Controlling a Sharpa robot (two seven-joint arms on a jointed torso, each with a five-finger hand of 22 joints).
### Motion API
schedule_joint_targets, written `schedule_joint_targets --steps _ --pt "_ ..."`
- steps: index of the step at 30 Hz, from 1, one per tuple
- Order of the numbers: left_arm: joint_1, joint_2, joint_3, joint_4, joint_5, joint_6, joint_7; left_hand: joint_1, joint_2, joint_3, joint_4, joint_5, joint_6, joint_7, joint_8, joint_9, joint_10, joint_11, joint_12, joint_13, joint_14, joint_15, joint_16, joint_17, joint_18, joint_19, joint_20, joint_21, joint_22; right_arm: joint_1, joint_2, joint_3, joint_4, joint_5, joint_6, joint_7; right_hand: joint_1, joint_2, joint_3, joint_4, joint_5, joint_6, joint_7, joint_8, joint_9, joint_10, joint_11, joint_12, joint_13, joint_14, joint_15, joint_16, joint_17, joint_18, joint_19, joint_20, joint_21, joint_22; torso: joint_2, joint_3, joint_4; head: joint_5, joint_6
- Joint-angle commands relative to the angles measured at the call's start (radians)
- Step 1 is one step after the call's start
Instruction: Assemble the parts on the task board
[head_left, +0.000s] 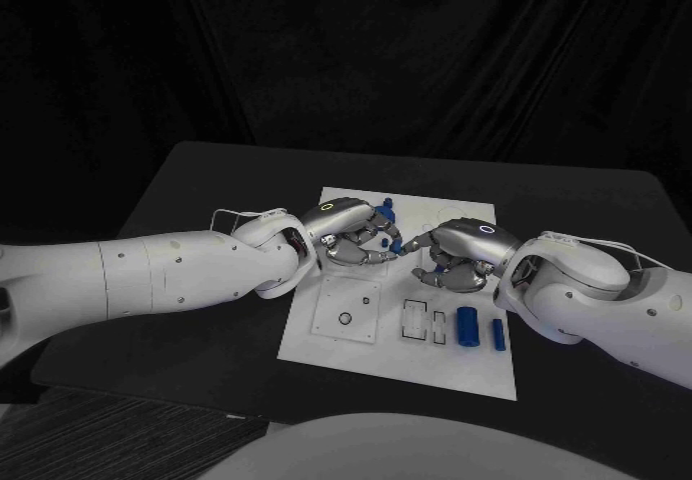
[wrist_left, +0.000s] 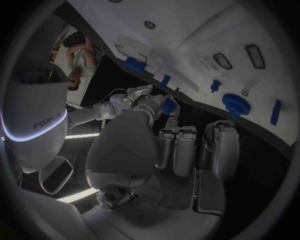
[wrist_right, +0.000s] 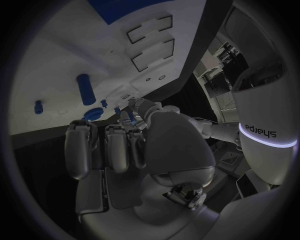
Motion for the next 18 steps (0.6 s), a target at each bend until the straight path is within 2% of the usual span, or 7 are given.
schedule_joint_targets --steps 1,14,18 --pt "-0.002 0.003 0.001 0.000 0.004 0.014 0.004 0.010 0.006 0.006 0.001 0.005 0.008 -0.002 -0.003 0.000 0.104 0.004 0.003 0.263 0.106 0.004 0.007 0.263 -0.009 0.047 0.004 0.004 0.227 -0.001 -0.002 0.001 0.003 -0.002 -0.003 -0.017 -0.008 0.001 0.001 -0.007 -0.006 0.013 -0.001 0.006 0.002 0.105 0.005 -0.003 0.263 0.072 0.008 -0.002 0.103 0.009 0.046 -0.001 -0.007 0.219 -0.001 0.0004 0.0001 0.000 0.000" --pt "-0.004 0.005 0.001 -0.005 0.004 0.036 -0.004 0.012 0.009 0.010 0.001 0.016 0.010 -0.002 -0.005 -0.001 0.104 0.004 0.003 0.263 0.106 0.004 0.007 0.263 -0.009 0.045 0.004 0.002 0.226 -0.001 -0.007 0.001 0.009 -0.002 -0.011 -0.022 -0.008 0.001 0.001 -0.008 -0.006 0.017 -0.002 0.007 0.002 0.105 0.005 -0.003 0.263 0.072 0.008 -0.001 0.104 0.009 0.045 -0.001 -0.009 0.218 -0.001 -0.0003 -0.0014 0.004 0.000" --pt "-0.005 0.005 0.001 -0.006 0.004 0.047 -0.011 0.012 0.009 0.010 0.001 0.016 0.010 -0.002 -0.005 -0.001 0.104 0.004 0.003 0.263 0.106 0.004 0.007 0.263 -0.009 0.045 0.004 0.002 0.226 -0.001 -0.008 0.001 0.010 -0.002 -0.018 -0.021 -0.008 0.001 0.002 -0.009 -0.006 0.009 -0.004 0.005 0.001 0.105 0.005 -0.003 0.263 0.072 0.009 -0.001 0.104 0.010 0.045 0.000 -0.010 0.218 0.000 0.0005 -0.0005 0.004 0.000"
